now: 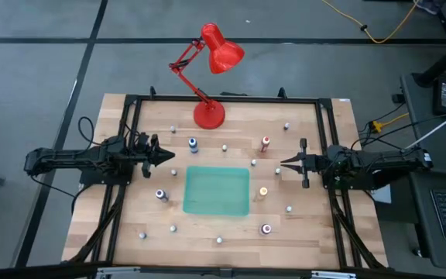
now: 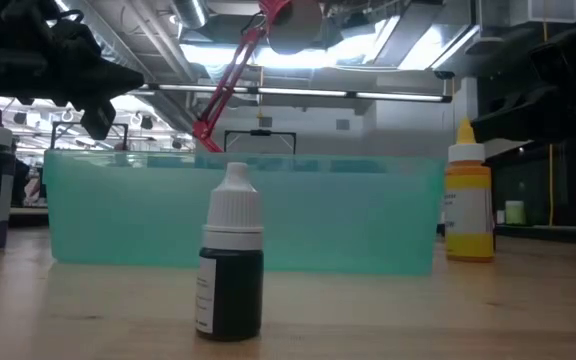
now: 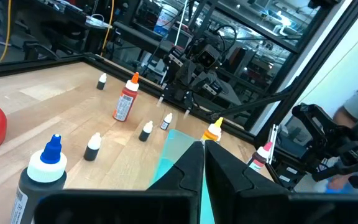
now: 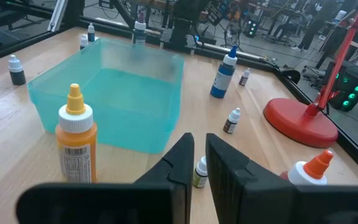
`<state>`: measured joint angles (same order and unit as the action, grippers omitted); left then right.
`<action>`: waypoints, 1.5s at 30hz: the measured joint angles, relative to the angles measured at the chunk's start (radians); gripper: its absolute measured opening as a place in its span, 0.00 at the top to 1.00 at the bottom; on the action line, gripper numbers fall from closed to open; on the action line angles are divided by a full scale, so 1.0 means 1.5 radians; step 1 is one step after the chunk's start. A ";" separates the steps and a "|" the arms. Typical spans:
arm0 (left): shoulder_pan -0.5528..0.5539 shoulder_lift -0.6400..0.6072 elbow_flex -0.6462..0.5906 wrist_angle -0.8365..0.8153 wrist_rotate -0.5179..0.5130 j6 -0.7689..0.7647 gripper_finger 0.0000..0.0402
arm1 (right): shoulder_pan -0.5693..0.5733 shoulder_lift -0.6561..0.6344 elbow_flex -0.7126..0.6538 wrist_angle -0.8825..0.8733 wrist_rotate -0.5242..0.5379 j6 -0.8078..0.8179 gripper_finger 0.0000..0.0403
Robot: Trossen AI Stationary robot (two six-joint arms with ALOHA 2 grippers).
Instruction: Pick & Place food coloring
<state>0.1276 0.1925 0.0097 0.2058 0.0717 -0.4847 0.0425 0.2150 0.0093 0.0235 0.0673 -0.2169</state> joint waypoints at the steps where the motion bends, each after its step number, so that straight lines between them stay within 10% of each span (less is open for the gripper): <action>1: 0.000 0.000 0.000 0.000 0.000 0.000 0.97 | 0.000 0.000 0.000 0.000 0.000 0.000 0.89; 10: 0.000 0.000 0.000 0.000 0.000 0.000 0.97 | -0.001 0.001 0.000 0.011 0.062 -0.265 0.89; 24: 0.000 0.000 0.000 0.002 -0.001 0.000 0.97 | -0.001 0.002 0.000 0.019 0.061 -0.361 0.89; 38: 0.000 0.001 0.000 0.015 -0.037 0.000 0.97 | -0.001 0.001 0.001 0.175 0.007 0.129 0.89; 45: 0.000 0.000 0.000 0.022 -0.042 -0.051 0.97 | -0.001 0.002 0.001 0.275 0.007 0.183 0.89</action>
<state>0.1276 0.1925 0.0101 0.2390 0.0082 -0.5610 0.0410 0.2173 0.0101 0.4355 0.0776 0.0574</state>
